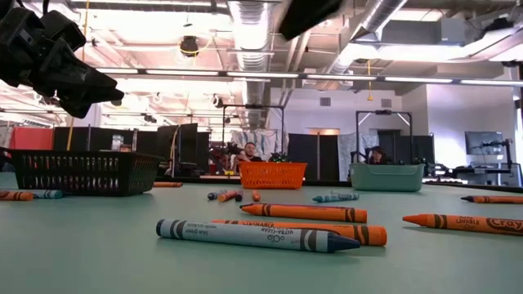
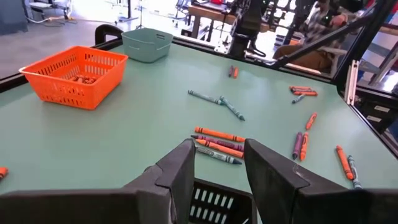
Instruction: Sort crayons
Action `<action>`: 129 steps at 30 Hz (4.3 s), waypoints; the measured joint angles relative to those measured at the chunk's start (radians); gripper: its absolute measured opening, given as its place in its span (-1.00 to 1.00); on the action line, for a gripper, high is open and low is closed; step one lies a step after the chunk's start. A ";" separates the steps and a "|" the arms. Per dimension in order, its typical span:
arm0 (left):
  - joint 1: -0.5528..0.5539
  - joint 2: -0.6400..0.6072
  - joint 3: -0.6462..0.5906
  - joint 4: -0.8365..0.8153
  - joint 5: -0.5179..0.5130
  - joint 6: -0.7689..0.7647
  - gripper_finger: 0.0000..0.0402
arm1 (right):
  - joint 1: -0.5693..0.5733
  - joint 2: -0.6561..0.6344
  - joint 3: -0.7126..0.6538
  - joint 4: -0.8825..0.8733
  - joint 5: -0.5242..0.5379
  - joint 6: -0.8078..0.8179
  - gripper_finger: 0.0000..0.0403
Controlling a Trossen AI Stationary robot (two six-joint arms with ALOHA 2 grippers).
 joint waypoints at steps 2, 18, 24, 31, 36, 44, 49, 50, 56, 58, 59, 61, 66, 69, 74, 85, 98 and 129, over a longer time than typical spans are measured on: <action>0.000 0.000 0.000 0.000 0.000 0.000 -0.36 | 0.076 -0.085 -0.116 0.046 0.117 0.073 -0.36; 0.001 0.000 -0.004 0.040 -0.120 -0.278 -0.36 | 0.385 -0.320 -0.787 0.860 0.280 -0.089 -0.36; 0.018 0.039 -0.004 0.080 -0.094 -0.404 -0.36 | 0.403 -0.319 -0.851 0.957 0.274 -0.183 -0.36; 0.167 0.258 0.072 0.111 -0.054 -0.399 -0.36 | 0.402 -0.319 -0.859 1.007 0.272 -0.246 -0.36; 0.349 0.520 0.215 0.036 0.016 -0.323 -0.36 | 0.400 -0.319 -0.859 1.011 0.269 -0.264 -0.36; 0.807 0.958 0.508 -0.239 0.319 -0.083 -0.36 | 0.412 -0.319 -0.859 1.006 0.266 -0.241 -0.36; 1.041 1.197 0.645 -0.274 0.378 0.044 -0.36 | 0.441 -0.319 -0.859 1.000 0.265 -0.236 -0.36; 1.078 1.241 0.666 -0.278 0.390 0.061 -0.36 | 0.449 -0.319 -0.859 0.999 0.264 -0.236 -0.36; 1.220 1.478 0.762 -0.303 0.441 0.139 -0.36 | 0.493 -0.319 -0.858 0.978 0.263 -0.196 -0.36; 1.239 1.526 0.784 -0.302 0.441 0.159 -0.36 | 0.504 -0.319 -0.858 0.966 0.262 -0.170 -0.36; 1.243 1.544 0.793 -0.305 0.444 0.171 -0.36 | 0.508 -0.319 -0.858 0.960 0.262 -0.157 -0.36; 1.249 1.571 0.814 -0.319 0.436 0.194 -0.36 | 0.515 -0.319 -0.858 0.948 0.262 -0.130 -0.36; 1.250 1.580 0.846 -0.344 0.347 0.210 -0.36 | 0.520 -0.319 -0.858 0.948 0.262 -0.074 -0.36; 1.251 1.577 0.845 -0.368 0.298 0.211 -0.36 | 0.520 -0.319 -0.858 0.949 0.262 -0.048 -0.36; 1.250 1.577 0.803 -0.365 0.309 0.250 -0.36 | 0.520 -0.319 -0.858 0.949 0.263 -0.009 -0.36; 1.252 1.576 0.793 -0.330 0.282 0.305 -0.36 | 0.519 -0.316 -0.858 0.949 0.263 0.064 -0.36; 1.251 1.572 0.793 -0.314 0.394 0.360 -0.36 | 0.499 -0.224 -0.858 1.054 0.270 0.097 -0.36; 1.249 1.572 0.793 -0.295 0.654 0.419 -0.36 | 0.490 -0.222 -0.858 1.065 0.269 0.099 -0.36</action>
